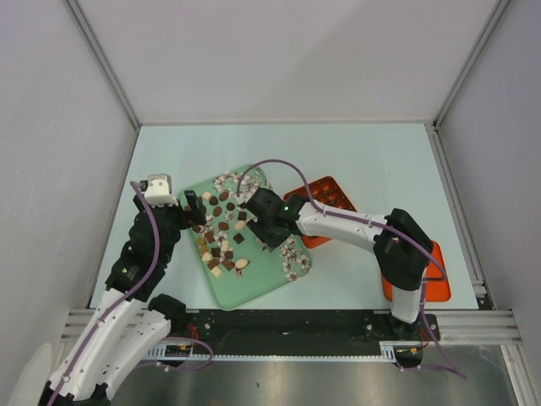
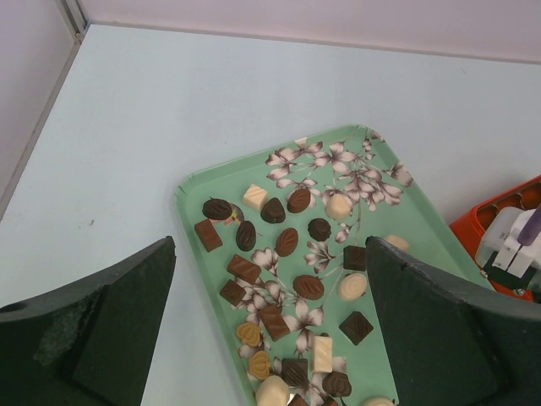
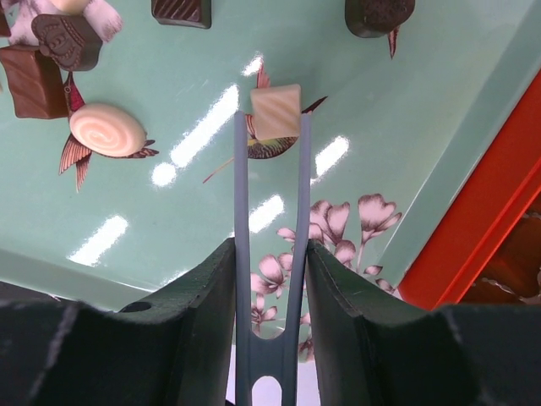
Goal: Pack the chocolate
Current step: Pick up the fake chocolate from the plate.
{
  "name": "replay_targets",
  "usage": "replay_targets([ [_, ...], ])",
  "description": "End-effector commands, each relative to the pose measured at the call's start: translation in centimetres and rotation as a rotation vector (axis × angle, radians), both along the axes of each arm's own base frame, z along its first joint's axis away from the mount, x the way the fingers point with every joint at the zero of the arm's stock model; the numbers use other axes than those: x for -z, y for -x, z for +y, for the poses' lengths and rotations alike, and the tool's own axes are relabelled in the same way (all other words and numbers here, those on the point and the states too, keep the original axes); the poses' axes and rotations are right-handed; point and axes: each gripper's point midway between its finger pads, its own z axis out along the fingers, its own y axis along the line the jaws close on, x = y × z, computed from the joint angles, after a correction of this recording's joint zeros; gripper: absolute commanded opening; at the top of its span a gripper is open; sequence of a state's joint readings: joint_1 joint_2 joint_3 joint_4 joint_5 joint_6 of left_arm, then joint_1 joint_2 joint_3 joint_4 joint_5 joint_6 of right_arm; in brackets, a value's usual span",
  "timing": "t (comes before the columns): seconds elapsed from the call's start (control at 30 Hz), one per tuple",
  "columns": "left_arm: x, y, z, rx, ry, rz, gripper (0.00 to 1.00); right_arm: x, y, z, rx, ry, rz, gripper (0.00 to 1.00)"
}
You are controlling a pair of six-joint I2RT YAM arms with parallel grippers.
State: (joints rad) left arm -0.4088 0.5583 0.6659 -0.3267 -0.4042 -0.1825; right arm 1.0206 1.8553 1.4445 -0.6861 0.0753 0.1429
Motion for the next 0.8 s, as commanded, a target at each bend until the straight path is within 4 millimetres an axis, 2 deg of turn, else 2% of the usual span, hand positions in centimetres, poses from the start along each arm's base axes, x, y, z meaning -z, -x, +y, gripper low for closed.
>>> replay_targets([
  [0.0, 0.2, -0.1, 0.0, 0.010, -0.018, 0.003, 0.98, -0.8, -0.9, 1.1, -0.009, -0.027, -0.024, 0.41],
  [0.23, 0.2, -0.1, 0.0, 0.010, -0.018, 0.003, 0.98, -0.3, -1.1, 1.3, -0.011, -0.020, -0.026, 0.40],
  [0.33, 0.1, -0.1, 0.0, 0.010, -0.017, 0.001, 0.98, -0.7, -1.2, 1.2, -0.007, -0.023, -0.036, 0.30],
  [0.4, 0.2, -0.1, 0.0, 0.011, -0.018, 0.003, 0.98, -1.6, -1.1, 1.2, -0.006, -0.037, -0.046, 0.23],
  [0.57, 0.0, -0.1, 0.0, 0.011, -0.015, -0.003, 0.98, -4.5, -1.3, 0.7, 0.006, -0.091, -0.075, 0.20],
  [0.67, 0.0, 0.0, -0.1, 0.014, -0.014, -0.004, 0.98, -6.2, -2.1, -0.3, 0.036, -0.117, -0.095, 0.19],
  [0.77, -0.1, 0.0, 0.0, 0.014, -0.013, -0.007, 0.98, -7.2, -4.0, -2.4, 0.097, -0.117, -0.120, 0.19],
])
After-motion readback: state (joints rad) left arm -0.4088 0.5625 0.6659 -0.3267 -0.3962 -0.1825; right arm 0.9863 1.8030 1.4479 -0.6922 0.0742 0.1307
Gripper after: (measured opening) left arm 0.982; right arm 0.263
